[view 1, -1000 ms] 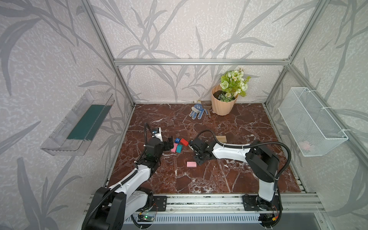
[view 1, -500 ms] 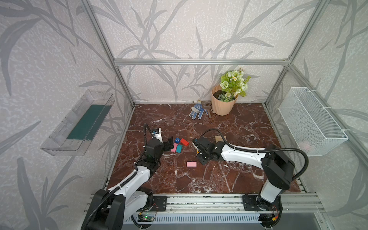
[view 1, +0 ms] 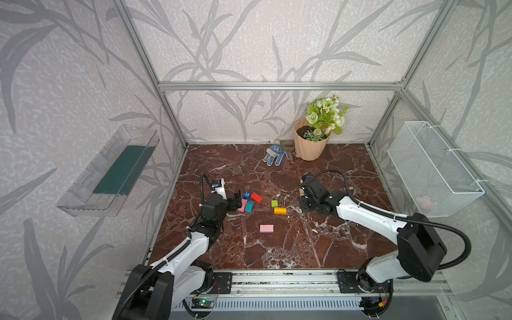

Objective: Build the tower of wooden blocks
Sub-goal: 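Carry the pink bar over the stacked beige bars with the right gripper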

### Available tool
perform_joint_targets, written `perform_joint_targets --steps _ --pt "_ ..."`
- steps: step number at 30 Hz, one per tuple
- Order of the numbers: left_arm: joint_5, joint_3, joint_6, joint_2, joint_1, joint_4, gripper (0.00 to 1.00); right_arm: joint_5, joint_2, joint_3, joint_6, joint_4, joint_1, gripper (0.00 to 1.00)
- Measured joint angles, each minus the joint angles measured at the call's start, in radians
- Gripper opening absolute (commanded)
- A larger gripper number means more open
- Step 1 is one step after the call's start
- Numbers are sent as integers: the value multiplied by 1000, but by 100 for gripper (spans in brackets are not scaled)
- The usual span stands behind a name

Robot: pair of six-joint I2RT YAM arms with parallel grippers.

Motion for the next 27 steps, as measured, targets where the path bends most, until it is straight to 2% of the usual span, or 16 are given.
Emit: perform_joint_targets --steps 7,15,27 --pt "0 0 0 -2 0 1 92 42 -45 -67 46 4 -84 11" --pt "0 0 1 11 -3 0 92 52 -23 -61 66 2 -169 13" --pt "-1 0 2 11 -8 1 92 31 205 191 20 -40 -177 17"
